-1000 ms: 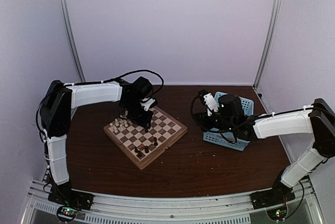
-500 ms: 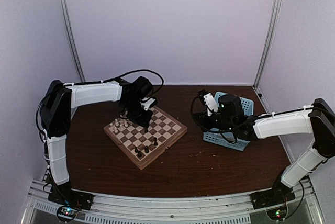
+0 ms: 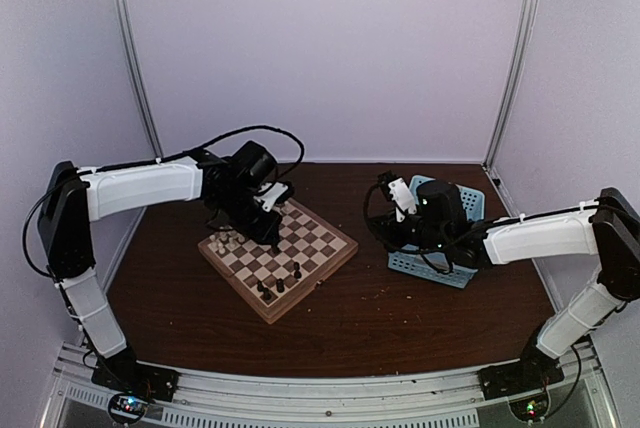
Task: Set up the chess pieces on the board
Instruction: Pick up the chess piece from the chessboard, then place the chess piece on the chessboard.
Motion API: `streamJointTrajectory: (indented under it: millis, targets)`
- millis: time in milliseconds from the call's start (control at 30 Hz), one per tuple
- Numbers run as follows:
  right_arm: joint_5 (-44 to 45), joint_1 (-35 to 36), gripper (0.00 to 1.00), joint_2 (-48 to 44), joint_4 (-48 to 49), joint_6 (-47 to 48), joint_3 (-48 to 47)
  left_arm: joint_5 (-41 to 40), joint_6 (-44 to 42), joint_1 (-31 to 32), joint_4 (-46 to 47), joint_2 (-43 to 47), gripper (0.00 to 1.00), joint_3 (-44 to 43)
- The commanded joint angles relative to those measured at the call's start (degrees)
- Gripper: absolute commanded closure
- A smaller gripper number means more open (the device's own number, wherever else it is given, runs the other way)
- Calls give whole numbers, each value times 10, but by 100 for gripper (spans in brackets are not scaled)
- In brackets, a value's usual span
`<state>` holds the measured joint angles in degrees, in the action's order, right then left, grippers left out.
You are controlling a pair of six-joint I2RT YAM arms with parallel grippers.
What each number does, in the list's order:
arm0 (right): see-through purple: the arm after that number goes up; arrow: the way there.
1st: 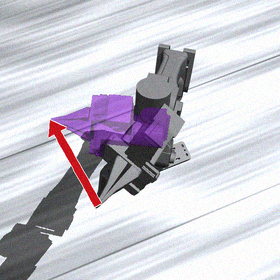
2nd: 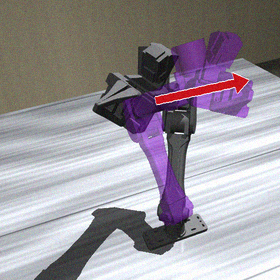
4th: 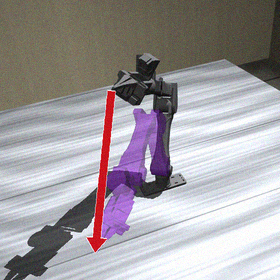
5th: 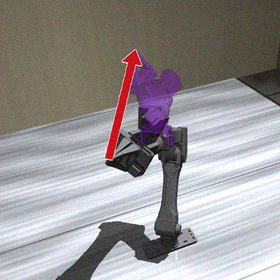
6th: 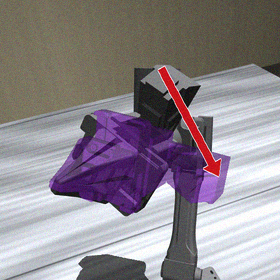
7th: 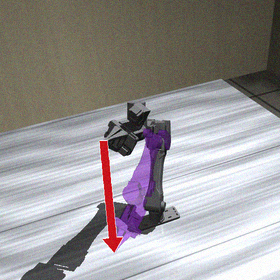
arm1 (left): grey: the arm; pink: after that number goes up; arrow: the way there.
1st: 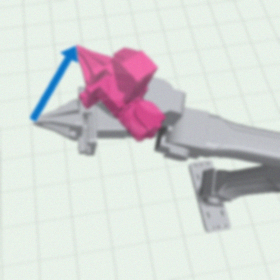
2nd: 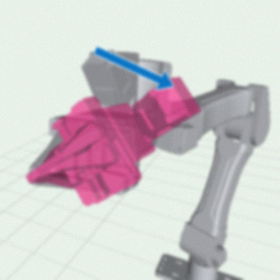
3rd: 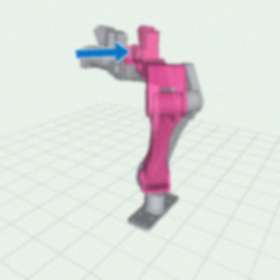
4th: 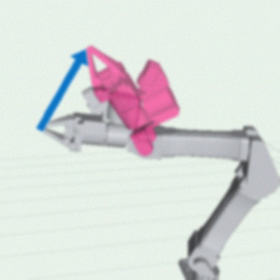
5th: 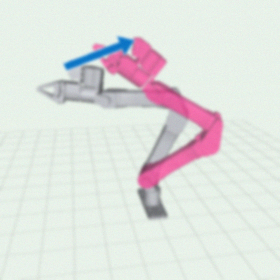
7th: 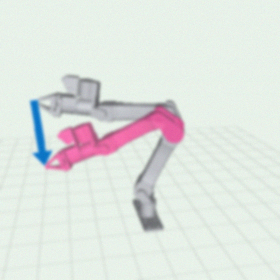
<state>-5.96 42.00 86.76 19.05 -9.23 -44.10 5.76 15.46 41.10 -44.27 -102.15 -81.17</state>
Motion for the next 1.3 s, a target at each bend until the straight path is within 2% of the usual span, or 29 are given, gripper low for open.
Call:
streamJointTrajectory:
  millis: [0,600,1267]
  targets:
    - [-4,-3,100,4,-3,4,-19,29,-6,7,29,20,90,23]
    - [-7,-3,100,5,-4,4,-20,84,-11,26,27,-5,89,37]
    - [-9,-4,100,6,-4,3,-21,61,-10,45,15,-33,89,29]
